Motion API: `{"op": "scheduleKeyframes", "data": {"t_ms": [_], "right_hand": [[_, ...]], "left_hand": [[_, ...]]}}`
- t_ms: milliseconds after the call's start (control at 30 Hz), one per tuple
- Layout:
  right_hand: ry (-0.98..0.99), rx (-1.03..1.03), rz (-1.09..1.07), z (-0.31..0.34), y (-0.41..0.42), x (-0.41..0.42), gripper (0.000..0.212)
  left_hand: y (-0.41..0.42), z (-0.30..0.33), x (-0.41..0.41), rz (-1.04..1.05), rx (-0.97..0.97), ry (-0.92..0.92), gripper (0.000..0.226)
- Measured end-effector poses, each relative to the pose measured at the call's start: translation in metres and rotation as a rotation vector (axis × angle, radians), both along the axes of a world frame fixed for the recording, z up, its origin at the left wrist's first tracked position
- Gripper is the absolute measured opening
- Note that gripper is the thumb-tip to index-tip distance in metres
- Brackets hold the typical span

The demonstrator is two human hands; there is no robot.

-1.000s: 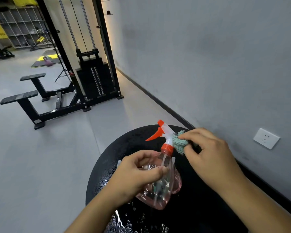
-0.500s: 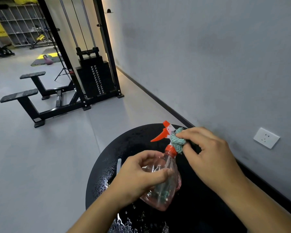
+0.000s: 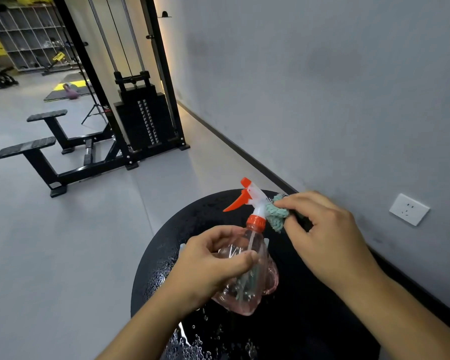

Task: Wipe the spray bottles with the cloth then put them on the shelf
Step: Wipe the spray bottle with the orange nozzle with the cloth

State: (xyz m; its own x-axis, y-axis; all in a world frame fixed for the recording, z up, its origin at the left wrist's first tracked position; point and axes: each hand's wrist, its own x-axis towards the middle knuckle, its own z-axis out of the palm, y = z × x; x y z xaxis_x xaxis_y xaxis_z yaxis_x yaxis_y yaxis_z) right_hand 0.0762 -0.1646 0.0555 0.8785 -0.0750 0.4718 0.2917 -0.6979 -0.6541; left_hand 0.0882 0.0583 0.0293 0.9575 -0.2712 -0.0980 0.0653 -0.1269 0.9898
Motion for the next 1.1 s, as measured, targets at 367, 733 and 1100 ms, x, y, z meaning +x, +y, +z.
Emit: {"op": "scheduleKeyframes", "data": {"t_ms": [367, 733, 1100], "right_hand": [[-0.003, 0.004, -0.05, -0.001, -0.004, 0.003, 0.031], [0.0, 0.012, 0.012, 0.0, 0.002, 0.002, 0.033], [0.056, -0.058, 0.054, -0.005, 0.0, 0.005, 0.03]], "left_hand": [[0.003, 0.0, 0.003, 0.017, -0.024, 0.023, 0.05], [0.001, -0.006, -0.001, -0.027, 0.144, 0.002, 0.049], [-0.003, -0.011, -0.003, -0.065, 0.302, -0.069, 0.041]]}}
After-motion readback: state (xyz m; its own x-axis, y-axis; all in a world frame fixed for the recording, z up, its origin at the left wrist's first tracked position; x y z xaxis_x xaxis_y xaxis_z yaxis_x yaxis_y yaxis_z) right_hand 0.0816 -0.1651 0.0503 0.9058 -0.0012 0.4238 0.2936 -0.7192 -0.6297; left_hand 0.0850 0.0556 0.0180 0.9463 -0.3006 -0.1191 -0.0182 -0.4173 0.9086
